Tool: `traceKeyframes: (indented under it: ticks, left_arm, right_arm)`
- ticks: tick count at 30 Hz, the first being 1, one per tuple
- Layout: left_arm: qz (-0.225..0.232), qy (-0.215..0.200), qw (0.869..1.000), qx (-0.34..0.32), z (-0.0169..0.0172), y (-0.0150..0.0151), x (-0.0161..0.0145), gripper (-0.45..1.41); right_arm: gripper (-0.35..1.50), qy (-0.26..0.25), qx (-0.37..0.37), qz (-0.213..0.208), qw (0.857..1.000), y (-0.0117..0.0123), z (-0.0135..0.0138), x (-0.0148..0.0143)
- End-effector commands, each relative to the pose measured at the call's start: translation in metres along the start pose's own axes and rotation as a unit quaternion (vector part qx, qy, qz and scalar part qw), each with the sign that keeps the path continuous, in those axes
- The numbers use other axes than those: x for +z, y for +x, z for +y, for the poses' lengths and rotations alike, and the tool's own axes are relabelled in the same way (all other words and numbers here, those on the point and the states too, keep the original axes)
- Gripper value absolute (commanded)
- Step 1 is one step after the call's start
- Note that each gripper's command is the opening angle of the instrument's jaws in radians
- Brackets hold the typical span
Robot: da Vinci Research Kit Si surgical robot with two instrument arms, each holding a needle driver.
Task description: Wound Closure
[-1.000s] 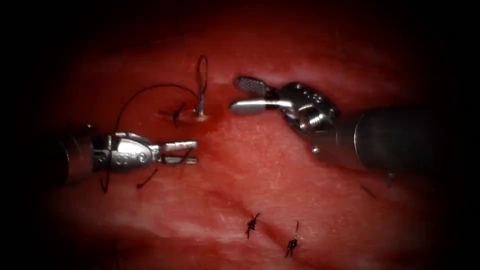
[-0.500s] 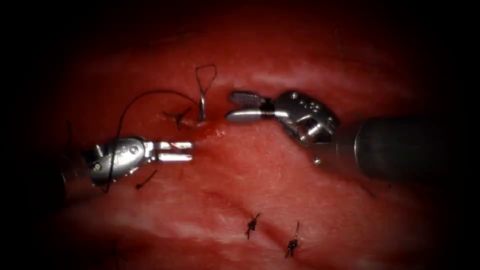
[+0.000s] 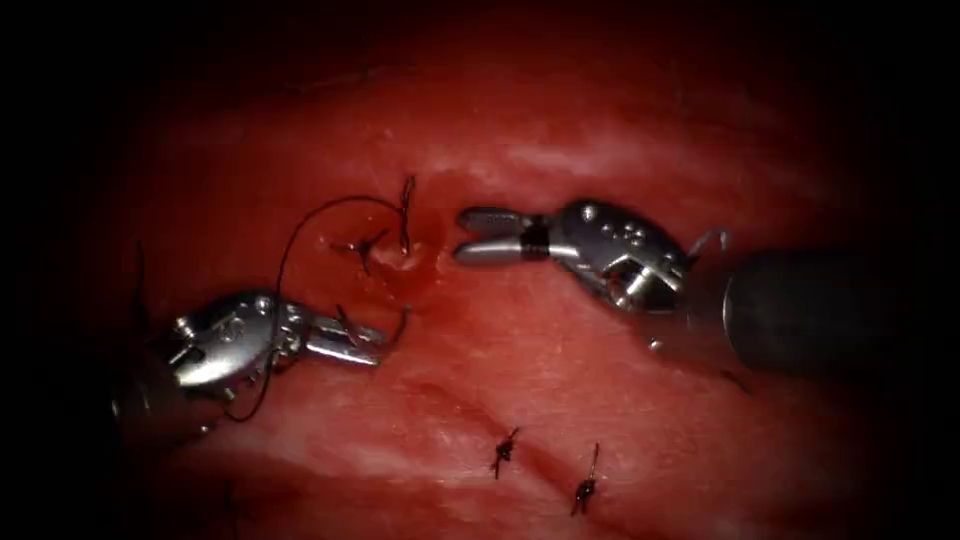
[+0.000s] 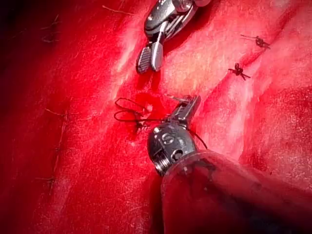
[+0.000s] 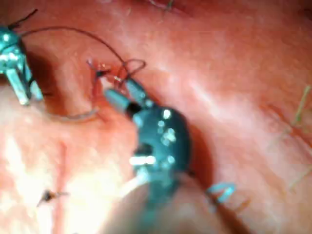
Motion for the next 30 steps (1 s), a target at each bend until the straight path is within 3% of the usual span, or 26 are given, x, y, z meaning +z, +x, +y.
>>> traceKeyframes:
  ticks: [1, 7, 12, 15, 19, 30]
  left_arm:
    - [-0.002, -0.006, 1.0, -0.006, 0.0003, -0.0001, 0.0004, -0.45]
    - [-0.004, -0.028, 0.999, -0.017, 0.0042, 0.0024, -0.0006, -0.45]
    - [-0.003, -0.053, 0.998, -0.017, 0.0069, 0.005, -0.0021, -0.45]
    - [0.006, -0.036, 0.999, 0.04, 0.0078, 0.0065, -0.0028, -0.45]
    - [0.015, -0.01, 0.997, 0.081, 0.0083, 0.0077, -0.0034, -0.45]
    - [0.012, 0.005, 0.995, 0.099, 0.0094, 0.0083, -0.004, -0.45]
  right_arm:
    - [0.19, 0.004, 0.001, 0.001, 1.0, -0.0009, -0.0008, 0.001]
    - [0.1, 0.015, -0.005, 0.001, 1.0, -0.0014, -0.0012, 0.0017]
    - [0.2, 0.018, -0.018, -0.016, 1.0, -0.002, -0.0019, 0.0024]
    - [0.26, 0.021, -0.031, -0.015, 0.999, -0.0025, -0.0024, 0.0028]
    - [0.52, 0.022, -0.049, -0.021, 0.998, -0.0029, -0.0031, 0.0038]
    - [0.46, 0.018, -0.067, -0.044, 0.997, -0.0053, -0.0019, 0.0072]
